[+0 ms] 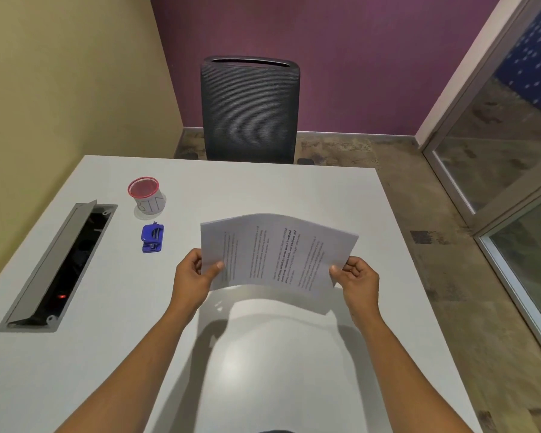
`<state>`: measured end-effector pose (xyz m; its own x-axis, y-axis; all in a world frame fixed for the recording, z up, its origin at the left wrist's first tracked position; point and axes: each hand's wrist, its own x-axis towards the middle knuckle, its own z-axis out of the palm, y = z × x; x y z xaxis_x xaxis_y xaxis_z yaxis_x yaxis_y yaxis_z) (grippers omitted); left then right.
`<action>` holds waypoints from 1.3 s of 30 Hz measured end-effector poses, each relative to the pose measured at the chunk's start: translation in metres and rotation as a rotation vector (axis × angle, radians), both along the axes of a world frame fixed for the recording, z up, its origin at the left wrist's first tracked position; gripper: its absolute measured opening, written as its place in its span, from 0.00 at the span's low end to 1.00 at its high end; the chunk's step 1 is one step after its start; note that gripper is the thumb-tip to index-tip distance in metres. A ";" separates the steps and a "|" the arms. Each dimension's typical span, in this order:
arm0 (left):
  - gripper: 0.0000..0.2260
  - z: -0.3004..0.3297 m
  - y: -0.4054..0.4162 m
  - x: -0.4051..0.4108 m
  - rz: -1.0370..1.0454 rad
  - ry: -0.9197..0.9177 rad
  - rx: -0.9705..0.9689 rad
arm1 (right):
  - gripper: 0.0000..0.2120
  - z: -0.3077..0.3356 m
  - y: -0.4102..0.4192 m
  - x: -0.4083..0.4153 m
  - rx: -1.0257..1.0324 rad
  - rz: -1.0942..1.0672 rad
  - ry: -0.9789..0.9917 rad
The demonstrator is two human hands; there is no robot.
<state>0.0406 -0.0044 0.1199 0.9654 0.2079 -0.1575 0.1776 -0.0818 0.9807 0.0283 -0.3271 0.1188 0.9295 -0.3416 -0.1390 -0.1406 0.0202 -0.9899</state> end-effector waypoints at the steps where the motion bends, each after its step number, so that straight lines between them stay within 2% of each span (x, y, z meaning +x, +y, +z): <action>1: 0.11 0.000 -0.001 -0.001 0.017 -0.015 0.006 | 0.08 0.000 0.002 0.000 0.006 0.001 -0.010; 4: 0.14 -0.005 -0.001 -0.005 0.044 -0.027 0.014 | 0.09 -0.003 0.009 -0.002 0.019 0.025 -0.009; 7: 0.13 -0.017 -0.002 -0.012 0.053 -0.015 0.026 | 0.12 -0.015 0.017 -0.009 0.026 0.073 0.072; 11: 0.13 -0.029 -0.005 -0.019 0.063 0.010 0.043 | 0.12 -0.029 0.023 -0.019 -0.108 0.104 0.147; 17: 0.11 -0.037 -0.008 -0.018 0.055 0.022 0.120 | 0.10 -0.034 0.026 -0.021 -0.145 0.097 0.162; 24: 0.14 -0.024 -0.009 -0.013 0.070 -0.083 0.129 | 0.14 -0.026 0.022 -0.012 -0.173 0.059 0.090; 31: 0.08 -0.039 -0.009 -0.025 0.063 0.012 0.108 | 0.13 -0.043 0.022 -0.018 -0.138 0.092 0.200; 39: 0.09 -0.030 -0.013 -0.018 0.084 -0.023 0.102 | 0.12 -0.037 0.021 -0.009 -0.139 0.063 0.193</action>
